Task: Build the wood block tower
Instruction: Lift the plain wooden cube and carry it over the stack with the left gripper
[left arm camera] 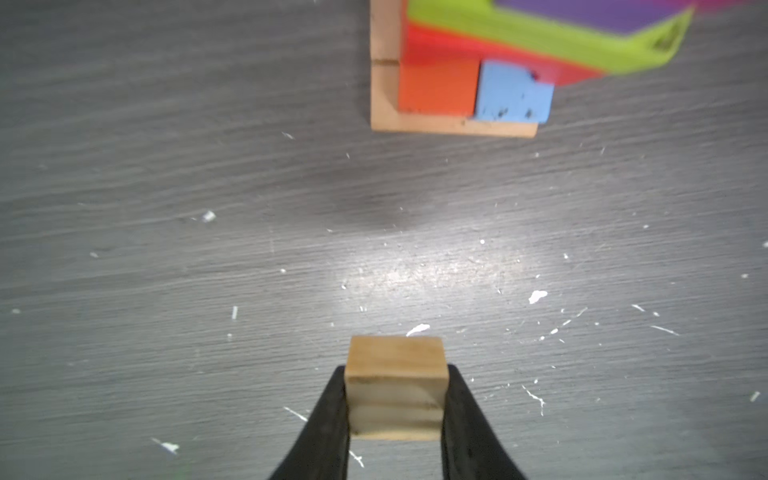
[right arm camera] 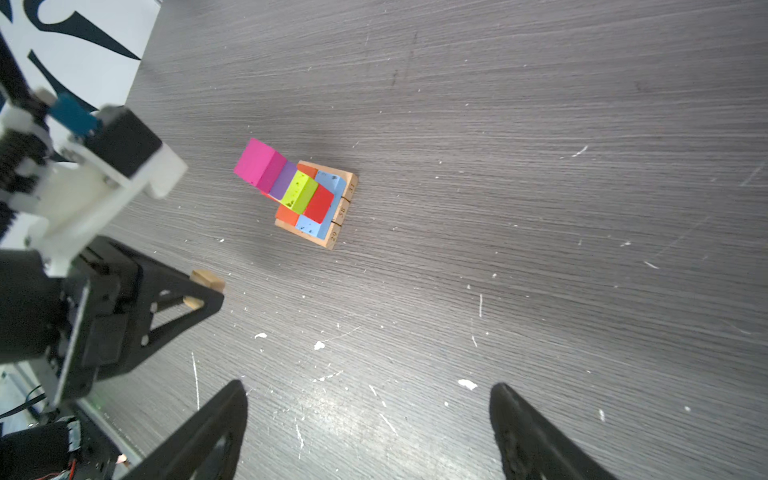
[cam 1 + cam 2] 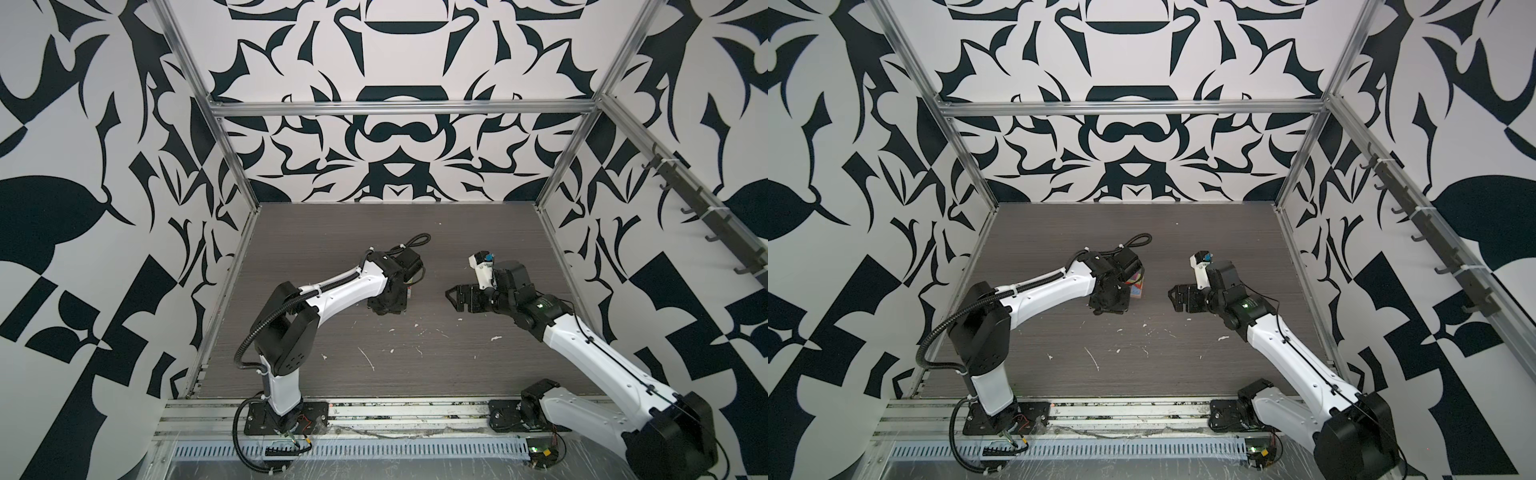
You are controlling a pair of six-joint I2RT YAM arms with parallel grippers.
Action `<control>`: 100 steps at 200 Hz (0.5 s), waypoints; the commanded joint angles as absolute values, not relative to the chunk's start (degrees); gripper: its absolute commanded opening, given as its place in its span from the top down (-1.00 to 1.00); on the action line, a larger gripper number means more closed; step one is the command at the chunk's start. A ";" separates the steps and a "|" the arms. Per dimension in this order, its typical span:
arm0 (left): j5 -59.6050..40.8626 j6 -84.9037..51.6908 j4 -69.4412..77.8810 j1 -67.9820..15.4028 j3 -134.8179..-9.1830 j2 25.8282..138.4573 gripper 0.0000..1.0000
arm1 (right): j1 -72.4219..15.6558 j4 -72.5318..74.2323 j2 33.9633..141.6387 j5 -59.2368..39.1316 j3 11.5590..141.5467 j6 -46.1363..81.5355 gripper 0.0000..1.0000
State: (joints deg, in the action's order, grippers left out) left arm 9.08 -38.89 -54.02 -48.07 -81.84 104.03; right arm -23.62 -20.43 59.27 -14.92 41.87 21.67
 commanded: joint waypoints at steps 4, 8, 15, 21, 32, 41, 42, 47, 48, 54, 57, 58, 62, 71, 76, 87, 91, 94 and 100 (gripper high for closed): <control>9.96 -35.23 -57.79 -46.49 -84.83 101.87 0.38 | -23.54 -17.19 59.46 -17.82 41.80 21.87 -0.89; 9.91 -34.89 -57.91 -46.19 -85.18 101.88 0.38 | -23.52 -17.06 59.50 -17.84 41.77 21.99 -0.89; 9.77 -34.24 -58.23 -45.62 -85.84 101.87 0.38 | -23.51 -16.96 59.65 -18.08 41.79 22.16 -0.89; 9.46 -33.83 -58.70 -45.23 -86.54 101.91 0.38 | -23.51 -16.81 59.80 -18.38 41.75 22.24 -0.89; 9.18 -33.02 -59.51 -44.58 -87.99 102.26 0.39 | -23.50 -16.85 60.10 -18.82 42.00 22.24 -0.89; 9.07 -32.33 -60.17 -44.26 -89.27 102.81 0.38 | -23.52 -16.95 60.37 -19.23 42.22 22.36 -0.88; 9.06 -32.30 -60.32 -44.23 -89.46 102.86 0.38 | -23.50 -16.96 60.38 -19.28 42.20 22.34 -0.88; 8.89 -31.92 -60.88 -44.08 -90.30 103.19 0.39 | -23.59 -16.95 60.45 -19.48 42.27 22.41 -0.88; 8.88 -31.78 -60.98 -44.06 -90.50 103.28 0.39 | -23.62 -16.96 60.46 -19.54 42.27 22.41 -0.87; 8.84 -31.38 -61.82 -43.95 -91.65 103.86 0.38 | -23.53 -16.96 60.46 -19.83 42.32 22.48 -0.88; 8.84 -31.17 -62.22 -43.88 -92.20 104.15 0.38 | -23.53 -16.96 60.40 -19.86 42.28 22.46 -0.87; 8.90 -31.10 -62.40 -43.87 -92.42 104.24 0.38 | -23.54 -16.96 60.39 -19.86 42.28 22.48 -0.87; 8.98 -30.88 -62.82 -43.79 -93.16 104.65 0.38 | -23.53 -16.96 60.38 -20.02 42.28 22.49 -0.87; 9.25 -30.42 -63.72 -43.68 -94.80 105.39 0.38 | -23.55 -16.88 60.29 -20.28 42.21 22.49 -0.87; 9.44 -30.20 -64.10 -43.55 -95.63 105.91 0.38 | -23.56 -16.86 60.37 -20.46 42.21 22.50 -0.87; 9.49 -29.71 -64.42 -43.35 -97.22 106.49 0.38 | -23.55 -16.84 60.38 -21.08 42.20 22.54 -0.86; 9.49 -29.58 -64.59 -43.32 -97.84 106.72 0.38 | -23.54 -16.71 60.38 -21.25 42.11 22.59 -0.86; 9.42 -29.49 -64.69 -43.25 -98.18 106.85 0.38 | -23.55 -16.69 60.38 -21.34 42.10 22.74 -0.86; 9.40 -29.29 -64.89 -43.16 -99.12 107.23 0.38 | -23.60 -16.49 60.34 -21.43 41.90 22.85 -0.86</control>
State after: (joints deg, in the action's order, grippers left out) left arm 9.17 -31.40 -59.75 -43.59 -95.85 104.92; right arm -23.62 -18.55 60.58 -19.68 41.87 22.35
